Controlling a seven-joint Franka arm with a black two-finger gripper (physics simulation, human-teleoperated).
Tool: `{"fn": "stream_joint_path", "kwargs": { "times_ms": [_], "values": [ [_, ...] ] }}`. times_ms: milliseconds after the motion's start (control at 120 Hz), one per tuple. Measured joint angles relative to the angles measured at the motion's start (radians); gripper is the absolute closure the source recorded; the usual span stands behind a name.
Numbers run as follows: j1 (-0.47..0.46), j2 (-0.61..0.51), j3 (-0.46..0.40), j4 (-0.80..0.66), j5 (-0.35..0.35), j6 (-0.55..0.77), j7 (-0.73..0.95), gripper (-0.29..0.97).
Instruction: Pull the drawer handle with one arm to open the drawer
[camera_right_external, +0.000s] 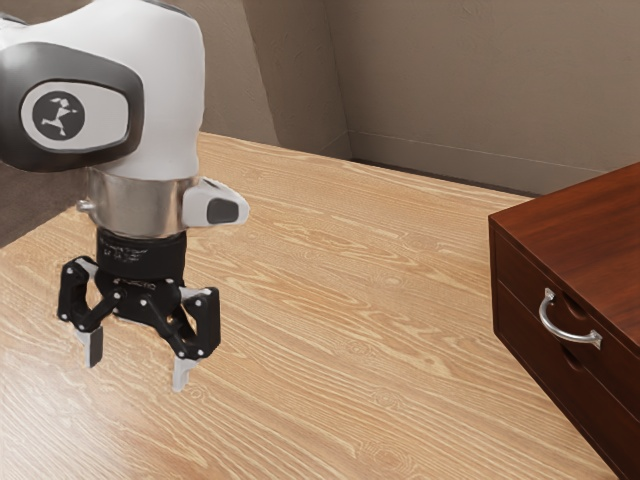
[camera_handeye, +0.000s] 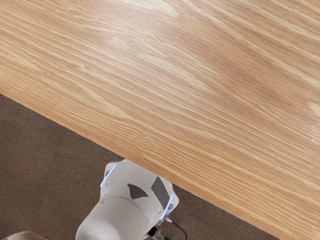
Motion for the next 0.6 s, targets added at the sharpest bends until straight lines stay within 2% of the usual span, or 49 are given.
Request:
{"fn": "stream_joint_path", "kwargs": {
  "times_ms": [108,225,308,442,542,600],
  "values": [
    [-0.019,0.003,0.003,-0.004,-0.003,0.123,-0.159,0.0],
    [-0.022,0.005,0.002,0.007,-0.055,0.189,-0.301,0.0],
    [-0.02,0.034,-0.035,0.062,-0.034,0.212,-0.386,0.0],
    [-0.025,0.142,-0.095,0.111,-0.011,0.275,-0.501,0.0],
    [-0.033,0.31,-0.123,0.237,-0.015,0.349,-0.568,0.0],
    [-0.032,0.363,-0.146,0.272,-0.02,0.39,-0.6,0.0]
  ]
}}
